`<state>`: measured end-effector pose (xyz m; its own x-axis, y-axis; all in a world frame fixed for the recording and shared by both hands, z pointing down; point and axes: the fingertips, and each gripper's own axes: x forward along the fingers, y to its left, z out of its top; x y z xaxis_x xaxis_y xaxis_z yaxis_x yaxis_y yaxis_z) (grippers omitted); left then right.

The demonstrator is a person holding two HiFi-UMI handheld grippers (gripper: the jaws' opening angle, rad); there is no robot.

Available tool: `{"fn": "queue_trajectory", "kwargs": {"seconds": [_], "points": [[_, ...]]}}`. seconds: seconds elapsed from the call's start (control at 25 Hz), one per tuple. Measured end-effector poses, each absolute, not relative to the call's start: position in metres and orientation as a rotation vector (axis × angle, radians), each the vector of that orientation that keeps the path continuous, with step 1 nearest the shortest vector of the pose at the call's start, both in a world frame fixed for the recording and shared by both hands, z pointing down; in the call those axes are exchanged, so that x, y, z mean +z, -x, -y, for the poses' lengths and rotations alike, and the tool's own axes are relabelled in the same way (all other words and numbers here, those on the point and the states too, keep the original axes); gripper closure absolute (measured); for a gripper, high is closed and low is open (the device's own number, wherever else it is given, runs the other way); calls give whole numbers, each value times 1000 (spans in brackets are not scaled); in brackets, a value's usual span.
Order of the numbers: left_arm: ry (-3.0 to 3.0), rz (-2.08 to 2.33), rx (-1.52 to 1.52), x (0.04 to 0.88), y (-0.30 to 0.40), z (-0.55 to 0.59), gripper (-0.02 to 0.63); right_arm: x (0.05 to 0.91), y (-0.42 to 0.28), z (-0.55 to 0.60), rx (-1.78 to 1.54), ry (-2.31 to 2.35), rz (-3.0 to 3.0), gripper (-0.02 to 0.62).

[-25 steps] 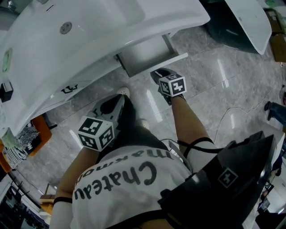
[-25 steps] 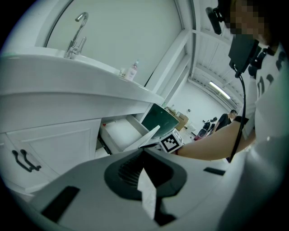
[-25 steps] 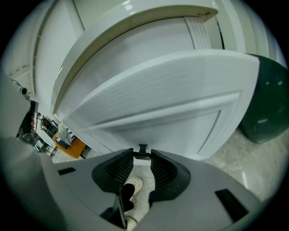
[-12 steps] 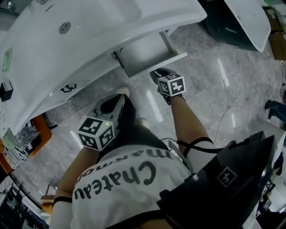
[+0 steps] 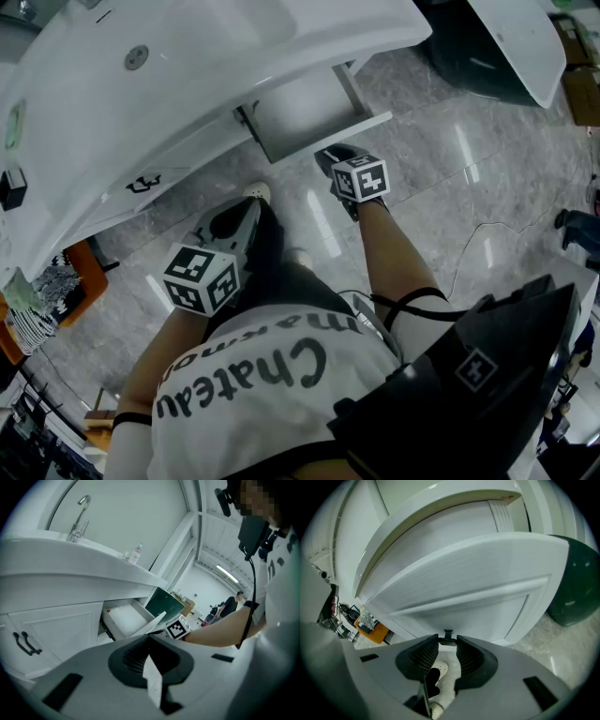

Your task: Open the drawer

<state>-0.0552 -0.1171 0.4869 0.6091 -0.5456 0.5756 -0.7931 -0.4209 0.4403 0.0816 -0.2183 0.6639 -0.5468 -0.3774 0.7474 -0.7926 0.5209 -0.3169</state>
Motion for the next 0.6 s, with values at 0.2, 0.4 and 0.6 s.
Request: {"fn": "queue_trajectory", "kwargs": {"seconds": [0.2,0.4,0.6], "points": [[-2132,1049,451,487,54,115,598,663,-83,216,875,-944,2152,468],[-2131,1047,451,488,54,113,598,664,-85,214,884,-959,2140,468],[-2127,1047,445,488,52,112,597,665,-86,211,889,-962,2132,468]]}}
